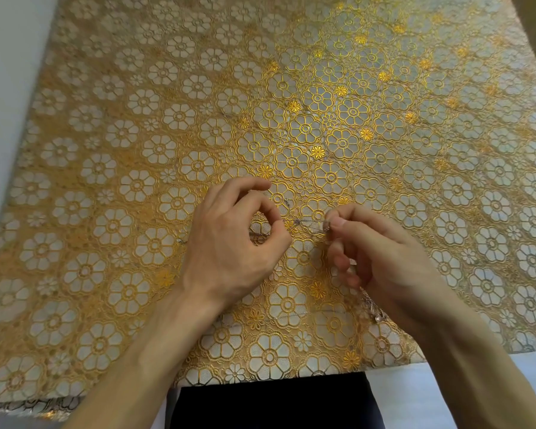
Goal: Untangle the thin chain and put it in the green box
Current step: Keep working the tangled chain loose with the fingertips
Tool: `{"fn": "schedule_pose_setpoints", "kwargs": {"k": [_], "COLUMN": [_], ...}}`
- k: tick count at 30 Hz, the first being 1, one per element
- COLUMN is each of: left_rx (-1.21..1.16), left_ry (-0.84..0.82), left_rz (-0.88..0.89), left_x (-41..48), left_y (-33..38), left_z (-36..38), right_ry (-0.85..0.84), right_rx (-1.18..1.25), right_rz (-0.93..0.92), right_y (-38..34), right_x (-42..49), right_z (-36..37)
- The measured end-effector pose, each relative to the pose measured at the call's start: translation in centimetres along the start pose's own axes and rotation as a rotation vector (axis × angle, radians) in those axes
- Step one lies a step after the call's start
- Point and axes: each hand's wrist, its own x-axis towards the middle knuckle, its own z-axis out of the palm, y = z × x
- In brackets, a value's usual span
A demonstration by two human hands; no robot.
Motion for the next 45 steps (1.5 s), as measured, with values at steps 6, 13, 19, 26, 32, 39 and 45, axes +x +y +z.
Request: {"fn": "schedule_pose_setpoints", "kwargs": {"k": [6,13,19,26,32,39,45], "left_rx": [0.015,-0.024,0.021,0.089,0.103,0.1,0.09], "left_ry": [0.001,-0.011,-0.046,-0.093,-0.132,-0.143,-0.172], "left_rz": [0.007,-0.003,0.059,0.141,0.179,0.236,0.248], "left_x": [0.2,0.1,-0.6,-1.1,-1.4,-1.7,-1.8], "left_y": [-0.1,-0.2,-0.2,-0.6,-0.8,-0.8,-1.1], "left_z": [0.1,0.0,-0.1,-0.1,-0.2,-0.5,-0.9], "right_ry": [-0.065,-0.047,0.096,0.221,0.307,0.282,0.332], "right_rx": [0.174,0.317,0.272,0.13,0.121,-0.627,-0.894], "right_rz": [0.008,0.054,0.043,-0.045,-0.094,-0.39,-0.55], "right_y": [-0.3,-0.3,-0.5,-0.8,-1.3,-0.8,1.4], "right_x": [0.2,0.5,1.0,1.6,2.6,3.7,1.5], "right_z": [0.4,-0.5,-1.6,-1.6,-1.5,-1.2,-1.5]}}
